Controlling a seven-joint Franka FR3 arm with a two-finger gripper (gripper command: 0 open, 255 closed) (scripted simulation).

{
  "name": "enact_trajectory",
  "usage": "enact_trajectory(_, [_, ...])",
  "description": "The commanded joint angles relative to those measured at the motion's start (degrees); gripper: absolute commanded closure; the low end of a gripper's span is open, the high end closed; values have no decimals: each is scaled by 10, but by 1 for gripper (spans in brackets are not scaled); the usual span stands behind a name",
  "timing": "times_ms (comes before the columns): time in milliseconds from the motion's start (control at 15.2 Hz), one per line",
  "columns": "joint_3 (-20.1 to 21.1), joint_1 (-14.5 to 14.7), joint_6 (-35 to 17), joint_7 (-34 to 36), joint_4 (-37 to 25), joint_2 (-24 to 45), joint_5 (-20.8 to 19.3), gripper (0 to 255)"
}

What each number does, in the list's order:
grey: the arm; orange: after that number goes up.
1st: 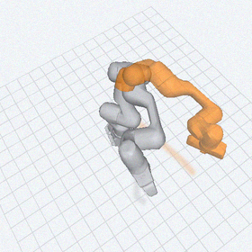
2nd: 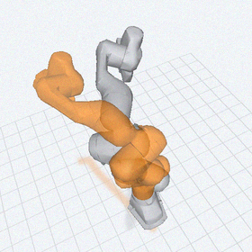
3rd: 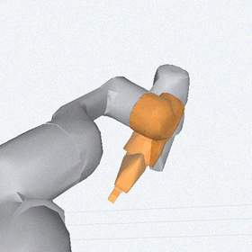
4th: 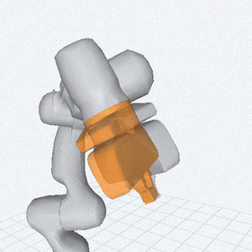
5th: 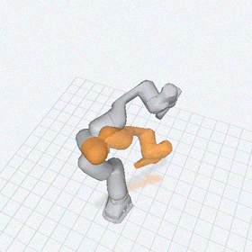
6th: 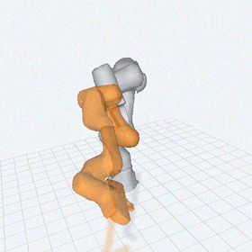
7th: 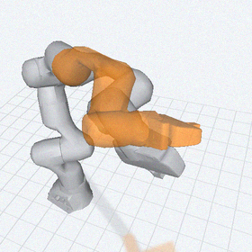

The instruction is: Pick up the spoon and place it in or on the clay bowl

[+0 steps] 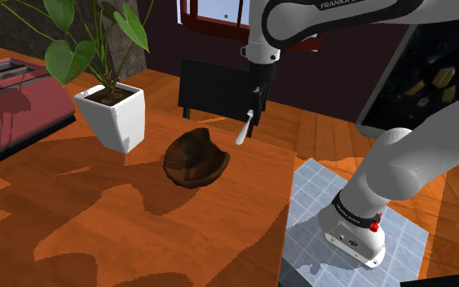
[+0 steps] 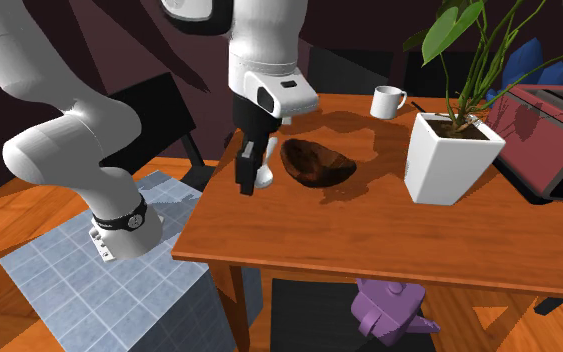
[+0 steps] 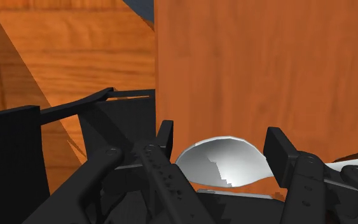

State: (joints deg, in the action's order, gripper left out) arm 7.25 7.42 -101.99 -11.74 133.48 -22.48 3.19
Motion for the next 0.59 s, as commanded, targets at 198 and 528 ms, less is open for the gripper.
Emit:
enact_trajectory(198, [-1,0,39,1,-33,-6,0,255])
enact_trajectory(528, [35,19,44,53,-87,41,14,255])
